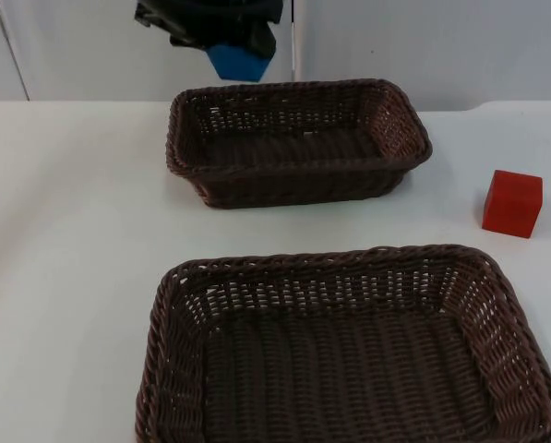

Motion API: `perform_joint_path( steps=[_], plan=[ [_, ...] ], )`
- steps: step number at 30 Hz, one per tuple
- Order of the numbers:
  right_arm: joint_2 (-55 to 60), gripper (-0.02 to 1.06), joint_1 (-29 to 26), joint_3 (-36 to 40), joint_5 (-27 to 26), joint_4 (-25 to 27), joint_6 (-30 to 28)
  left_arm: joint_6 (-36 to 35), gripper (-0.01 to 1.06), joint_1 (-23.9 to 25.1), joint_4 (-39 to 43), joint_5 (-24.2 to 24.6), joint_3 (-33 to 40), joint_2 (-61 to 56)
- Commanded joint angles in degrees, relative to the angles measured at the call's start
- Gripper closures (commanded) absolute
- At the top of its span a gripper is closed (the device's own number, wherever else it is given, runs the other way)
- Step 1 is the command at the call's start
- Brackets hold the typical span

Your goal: Pick up one cube with the left hand and place it into the upper basket. Pick up one cube with the right hand and place it into the lower basket.

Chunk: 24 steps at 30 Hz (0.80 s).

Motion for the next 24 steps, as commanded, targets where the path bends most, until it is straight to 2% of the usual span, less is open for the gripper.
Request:
perform_joint_path(
  steps=[1, 4, 11, 15, 24],
  plan=[
    [-0.3, 0.00, 0.3, 0.0, -0.2, 0.0, -0.4, -0.3, 1.05, -0.2, -0.5, -1.1, -1.5, 1.5],
    [-0.3, 0.00, 0.3, 0.0, -0.2, 0.0, -0.4, -0.3, 1.05, -0.2, -0.8, -2.2, -1.8, 2.9],
    [-0.3, 0.00, 0.3, 0.0, -0.2, 0.0, -0.4, 7.5, 1.05, -0.4, -6.5, -7.4, -1.8, 5.6],
    [-0.3, 0.00, 0.3, 0.0, -0.2, 0.0, -0.4, 8.7, 1.05, -0.4, -6.5, -9.0, -1.8, 7.2],
    [-0.3, 0.00, 0.3, 0.0, -0.2, 0.0, -0.4, 8.7, 1.05, -0.4, -6.5, -9.0, -1.8, 9.6]
  ],
)
